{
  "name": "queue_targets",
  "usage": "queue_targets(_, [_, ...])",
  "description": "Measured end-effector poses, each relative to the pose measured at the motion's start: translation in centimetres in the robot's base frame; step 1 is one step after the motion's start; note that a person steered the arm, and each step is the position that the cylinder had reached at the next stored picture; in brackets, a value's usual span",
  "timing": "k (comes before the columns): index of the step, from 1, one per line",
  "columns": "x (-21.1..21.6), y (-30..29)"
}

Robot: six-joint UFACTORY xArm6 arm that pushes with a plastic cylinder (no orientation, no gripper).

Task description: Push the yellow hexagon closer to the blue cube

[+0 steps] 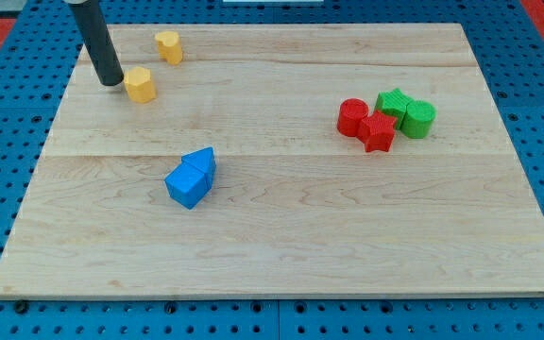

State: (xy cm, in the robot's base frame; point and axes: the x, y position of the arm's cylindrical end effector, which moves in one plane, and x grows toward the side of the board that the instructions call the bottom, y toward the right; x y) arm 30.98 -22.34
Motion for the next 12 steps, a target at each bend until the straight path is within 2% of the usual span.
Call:
queue_targets(1, [-0.1, 0.9])
queue_targets(3, [-1.2, 6.4])
queue_targets(4, [4.2, 9.0])
queue_targets(5, [6.3, 9.0])
queue_targets(6, [3.6, 8.8])
queue_targets(8, [3.0, 4.9])
queue_targets(9, [6.4, 5.7])
queue_targets(10, [9.5, 9.7])
queue_targets(11, [13.8, 11.2])
queue_targets(12, [12.3, 9.0])
